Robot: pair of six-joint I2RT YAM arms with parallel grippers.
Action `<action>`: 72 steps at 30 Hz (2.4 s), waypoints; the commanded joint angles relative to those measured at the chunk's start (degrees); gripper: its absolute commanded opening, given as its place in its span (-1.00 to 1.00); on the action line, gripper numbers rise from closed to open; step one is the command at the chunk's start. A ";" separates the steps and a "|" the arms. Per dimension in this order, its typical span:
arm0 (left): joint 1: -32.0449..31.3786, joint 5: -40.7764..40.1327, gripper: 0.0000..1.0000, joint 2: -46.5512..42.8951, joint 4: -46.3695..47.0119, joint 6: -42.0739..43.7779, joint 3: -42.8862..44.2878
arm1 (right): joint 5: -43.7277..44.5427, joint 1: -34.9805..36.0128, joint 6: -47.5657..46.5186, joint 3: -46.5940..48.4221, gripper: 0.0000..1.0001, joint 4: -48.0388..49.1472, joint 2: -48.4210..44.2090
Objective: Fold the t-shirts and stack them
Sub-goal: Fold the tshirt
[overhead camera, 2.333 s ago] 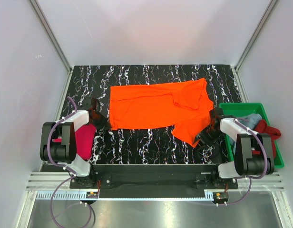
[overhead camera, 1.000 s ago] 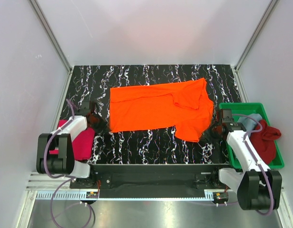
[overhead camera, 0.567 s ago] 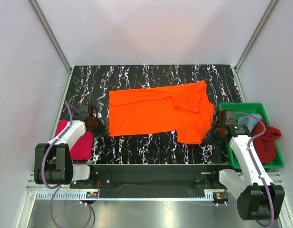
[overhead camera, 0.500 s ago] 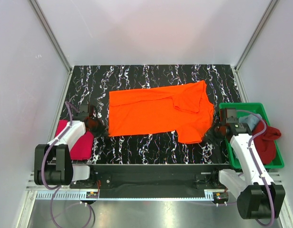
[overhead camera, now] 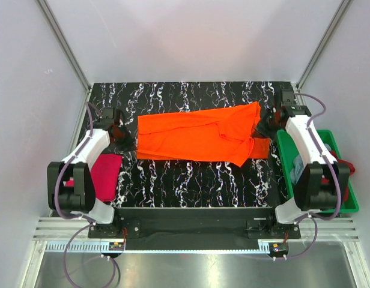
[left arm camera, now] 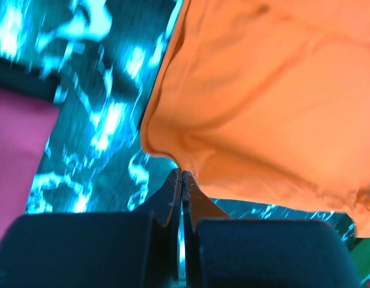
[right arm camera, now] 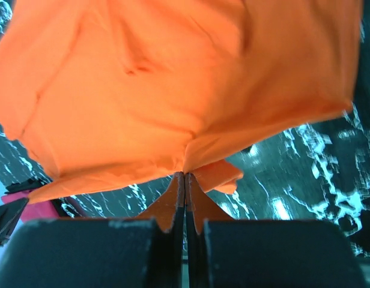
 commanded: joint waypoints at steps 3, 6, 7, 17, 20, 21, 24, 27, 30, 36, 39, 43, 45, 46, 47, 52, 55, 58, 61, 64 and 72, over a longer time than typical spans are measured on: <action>-0.22 -1.04 -1.00 8.77 -0.58 2.21 7.74 | -2.75 -0.21 -3.19 13.06 -1.00 0.21 9.24; -0.04 -1.13 -1.00 12.47 -0.93 2.04 11.52 | -3.62 -0.12 -3.54 20.44 -1.00 -1.28 15.39; 0.04 -1.48 -1.00 13.26 -1.28 2.04 12.48 | -3.89 -0.12 -3.63 23.85 -1.00 -2.15 18.02; 1.80 -0.25 -1.00 22.93 -2.16 0.81 22.15 | -5.04 -0.12 -2.23 38.82 -1.00 -5.24 30.08; 2.15 -0.43 -1.00 24.42 -2.25 0.63 23.65 | -4.86 -0.12 -1.96 41.81 -1.00 -6.03 32.37; 2.15 -0.16 -1.00 24.87 -2.51 0.63 24.00 | -4.77 -0.12 -1.61 42.60 -1.00 -6.03 32.72; 3.47 0.19 -1.00 26.10 -3.13 0.81 25.15 | -5.12 -0.12 -1.00 44.01 -1.00 -6.38 33.51; 4.44 0.89 -1.00 26.63 -3.13 0.72 25.06 | -5.12 -0.21 -0.56 44.11 -1.00 -6.91 32.82; 4.79 1.07 -1.00 26.63 -3.13 1.25 24.89 | -4.86 -1.69 -0.29 43.67 -1.00 -7.43 32.11; 4.96 2.56 -1.00 27.33 -3.04 0.98 24.88 | -4.94 -2.67 -0.56 43.92 -1.00 -7.26 32.72; 4.88 3.27 -1.00 27.34 -3.13 0.81 25.50 | -4.87 -2.76 -0.21 43.67 -1.00 -7.87 32.99; 4.96 2.39 -1.00 25.84 -3.04 0.98 25.59 | -3.10 -3.02 -0.56 42.34 -1.00 -7.79 31.14; 4.88 2.65 -1.00 26.10 -3.04 0.81 25.94 | -3.71 -3.37 -0.65 43.66 -1.00 -8.05 32.19; 4.96 3.09 -1.00 26.36 -3.04 0.63 26.38 | -4.15 -3.46 -0.47 43.84 -1.00 -8.14 32.89; 4.88 3.18 -1.00 26.80 -3.04 0.37 26.73 | -4.33 -3.46 -0.38 44.28 -1.00 -8.23 33.25; 4.96 3.53 -1.00 28.56 -3.04 0.37 28.93 | -4.16 -3.81 -0.82 47.00 -1.00 -9.63 35.10; 5.14 2.22 -1.00 27.43 -3.04 0.19 28.06 | -5.03 -4.16 -0.56 46.65 -1.00 -9.90 34.31; 5.58 2.56 -1.00 26.72 -3.04 0.54 27.09 | -5.65 -4.25 -0.47 45.87 -1.00 -10.16 33.25; 5.84 2.74 -1.00 26.02 -3.04 0.11 26.47 | -6.96 -4.34 -0.29 44.37 -1.00 -10.25 32.99; 5.84 2.91 -1.00 26.19 -2.87 -0.25 26.38 | -7.15 -4.43 0.06 44.63 -1.00 -10.16 32.90; 5.76 3.44 -1.00 29.18 -2.43 -0.95 29.28 | -6.79 -5.65 -0.12 52.09 -1.00 -11.39 37.82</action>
